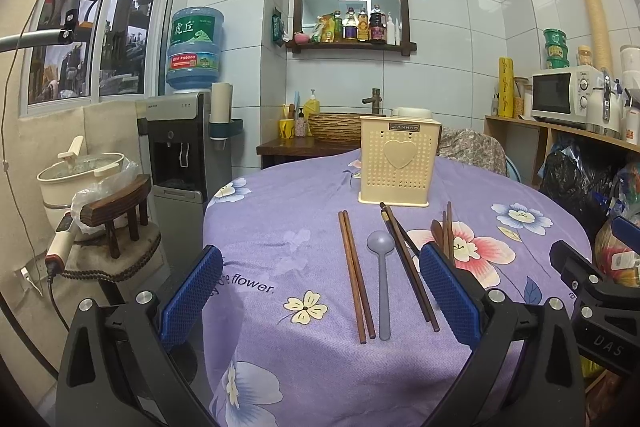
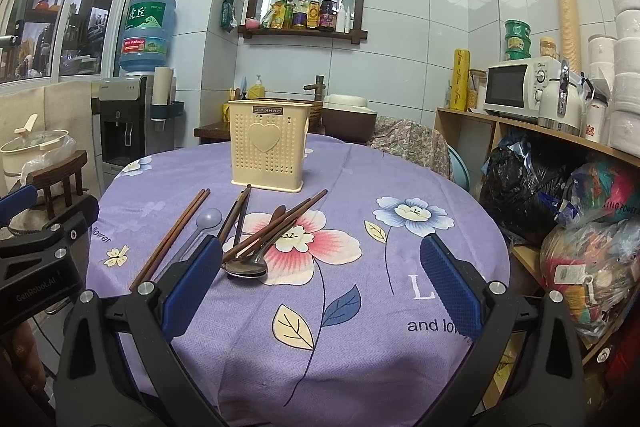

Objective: Organize utensils

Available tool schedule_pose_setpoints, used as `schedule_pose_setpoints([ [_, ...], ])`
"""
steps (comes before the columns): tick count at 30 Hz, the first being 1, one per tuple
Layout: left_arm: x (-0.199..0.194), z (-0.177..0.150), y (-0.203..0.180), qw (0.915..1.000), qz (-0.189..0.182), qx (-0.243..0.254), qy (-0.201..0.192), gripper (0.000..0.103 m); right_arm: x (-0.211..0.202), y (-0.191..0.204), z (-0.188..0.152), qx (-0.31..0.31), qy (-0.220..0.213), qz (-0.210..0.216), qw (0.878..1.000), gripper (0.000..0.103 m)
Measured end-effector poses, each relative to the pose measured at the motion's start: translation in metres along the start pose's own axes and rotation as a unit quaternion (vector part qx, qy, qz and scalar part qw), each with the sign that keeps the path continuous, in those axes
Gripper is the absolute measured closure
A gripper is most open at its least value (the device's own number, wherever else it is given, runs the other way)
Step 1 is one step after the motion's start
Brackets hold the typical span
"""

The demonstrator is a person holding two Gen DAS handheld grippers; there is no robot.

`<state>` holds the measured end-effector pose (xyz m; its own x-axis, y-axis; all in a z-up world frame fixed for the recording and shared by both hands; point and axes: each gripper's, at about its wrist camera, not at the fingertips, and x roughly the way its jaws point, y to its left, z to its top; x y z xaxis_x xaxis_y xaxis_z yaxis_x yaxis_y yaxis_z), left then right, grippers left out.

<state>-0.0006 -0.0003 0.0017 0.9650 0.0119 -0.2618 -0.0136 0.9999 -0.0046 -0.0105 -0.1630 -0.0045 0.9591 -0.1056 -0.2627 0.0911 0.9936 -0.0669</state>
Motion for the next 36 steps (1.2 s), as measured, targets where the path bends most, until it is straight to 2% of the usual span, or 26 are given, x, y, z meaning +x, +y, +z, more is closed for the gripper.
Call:
schedule_pose_setpoints([
  [36,0.0011,-0.0011,0.0018,1.0000,0.000,0.000,0.002,0.005,0.0040,0.0030,-0.0085,0.000,0.007,0.000,1.000,0.005],
])
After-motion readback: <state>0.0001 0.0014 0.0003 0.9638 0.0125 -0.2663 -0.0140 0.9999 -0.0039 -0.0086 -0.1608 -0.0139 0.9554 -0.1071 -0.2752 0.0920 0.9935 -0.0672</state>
